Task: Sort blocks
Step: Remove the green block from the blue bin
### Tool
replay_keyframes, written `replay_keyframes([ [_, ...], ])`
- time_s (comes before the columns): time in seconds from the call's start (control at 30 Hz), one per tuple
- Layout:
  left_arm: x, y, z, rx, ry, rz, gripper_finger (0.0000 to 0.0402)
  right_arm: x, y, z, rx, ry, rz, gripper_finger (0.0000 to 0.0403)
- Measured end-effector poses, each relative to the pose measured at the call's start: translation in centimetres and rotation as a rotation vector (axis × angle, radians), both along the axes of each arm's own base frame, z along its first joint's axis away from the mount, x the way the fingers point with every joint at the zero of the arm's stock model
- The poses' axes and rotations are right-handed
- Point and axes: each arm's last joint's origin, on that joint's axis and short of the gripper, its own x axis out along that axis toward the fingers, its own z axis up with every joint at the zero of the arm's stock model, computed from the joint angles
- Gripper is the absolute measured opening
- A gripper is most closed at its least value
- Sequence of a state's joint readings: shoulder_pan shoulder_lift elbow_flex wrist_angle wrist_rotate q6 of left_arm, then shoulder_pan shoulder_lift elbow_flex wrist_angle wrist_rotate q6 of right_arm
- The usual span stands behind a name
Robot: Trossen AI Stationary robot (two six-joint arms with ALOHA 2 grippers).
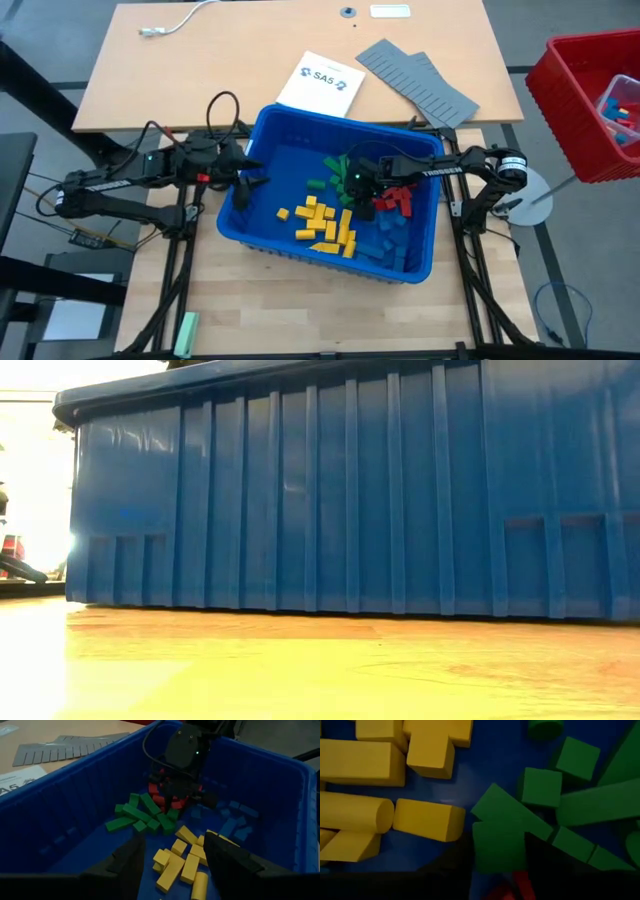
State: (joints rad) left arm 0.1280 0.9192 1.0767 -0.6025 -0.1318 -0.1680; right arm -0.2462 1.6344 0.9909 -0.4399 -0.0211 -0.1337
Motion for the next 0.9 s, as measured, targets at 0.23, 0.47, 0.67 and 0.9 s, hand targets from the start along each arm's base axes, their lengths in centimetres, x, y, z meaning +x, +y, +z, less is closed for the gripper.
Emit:
replay_keyframes([
  [0.23, 0.0, 0.0, 0.0, 0.002, 0.002, -0.005, 0.0211, 0.0, 0.1, 0.4, -0.007, 0.010, 0.000, 0.0117],
  [0.47, 0.0, 0.0, 0.0, 0.004, 0.003, -0.006, 0.0211, -0.6, 2.1, 7.5, -0.044, -0.040, -0.020, 0.0117],
  [0.67, 0.0, 0.0, 0.0, 0.004, 0.003, -0.006, 0.0211, -3.2, 6.1, 15.5, 0.032, -0.216, -0.047, 0.0117],
  [0.9, 0.0, 0.0, 0.0, 0.004, 0.003, -0.006, 0.0211, -7.7, 11.4, 21.7, 0.247, -0.387, -0.044, 0.0117],
])
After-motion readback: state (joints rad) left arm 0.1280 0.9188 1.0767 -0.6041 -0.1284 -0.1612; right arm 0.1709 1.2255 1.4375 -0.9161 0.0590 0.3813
